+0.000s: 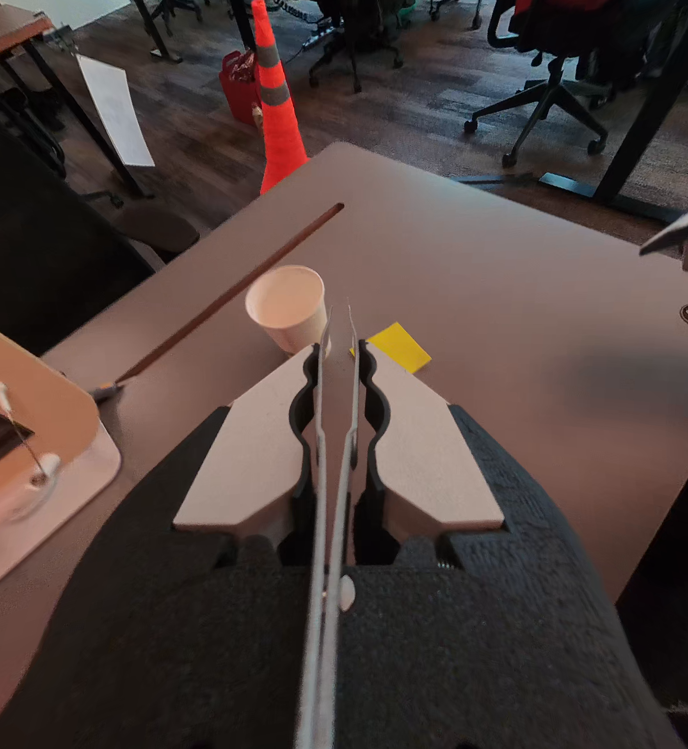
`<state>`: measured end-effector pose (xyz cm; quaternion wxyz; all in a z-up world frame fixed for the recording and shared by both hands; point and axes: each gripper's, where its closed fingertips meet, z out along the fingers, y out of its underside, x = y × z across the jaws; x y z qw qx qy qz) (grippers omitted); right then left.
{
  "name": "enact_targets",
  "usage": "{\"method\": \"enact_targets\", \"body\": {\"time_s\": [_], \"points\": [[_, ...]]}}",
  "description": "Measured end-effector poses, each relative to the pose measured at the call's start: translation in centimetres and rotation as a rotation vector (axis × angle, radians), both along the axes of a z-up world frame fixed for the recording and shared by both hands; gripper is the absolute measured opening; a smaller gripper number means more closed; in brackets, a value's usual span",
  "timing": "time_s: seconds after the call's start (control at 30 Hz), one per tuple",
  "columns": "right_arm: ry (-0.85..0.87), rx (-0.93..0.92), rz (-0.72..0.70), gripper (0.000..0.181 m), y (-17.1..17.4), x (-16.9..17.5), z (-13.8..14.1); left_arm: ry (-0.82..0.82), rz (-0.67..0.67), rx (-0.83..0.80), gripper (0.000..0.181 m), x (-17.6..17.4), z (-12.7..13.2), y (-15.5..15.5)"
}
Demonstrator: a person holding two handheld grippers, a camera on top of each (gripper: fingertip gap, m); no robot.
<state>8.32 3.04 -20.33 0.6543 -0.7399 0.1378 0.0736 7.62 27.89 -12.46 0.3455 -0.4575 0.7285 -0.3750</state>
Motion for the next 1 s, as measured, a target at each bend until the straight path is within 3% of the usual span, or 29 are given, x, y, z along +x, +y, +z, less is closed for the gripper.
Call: {"method": "enact_targets", "body": {"time_s": [0.17, 0.33, 0.67, 1.0], "points": [[0.003, -0.001, 0.0, 0.055, 0.0, 0.0, -0.1, 0.027, 0.036, -0.035, 0.018, -2.9, -6.4, -1.5], [0.0, -0.006, 0.003, 0.055, 0.0, -0.1, -0.1, 0.088, 0.053, -0.102, 0.018, -3.9, -10.5, -2.2], [0.005, -0.011, 0.003, 0.055, 0.0, 0.1, -0.3, 0.086, 0.097, -0.112, 0.018, -3.3, -12.8, -1.9], [0.01, -0.012, 0.004, 0.055, 0.0, 0.1, -0.4, 0.073, 0.11, -0.124, 0.019, -3.0, -12.8, -1.6]]}}
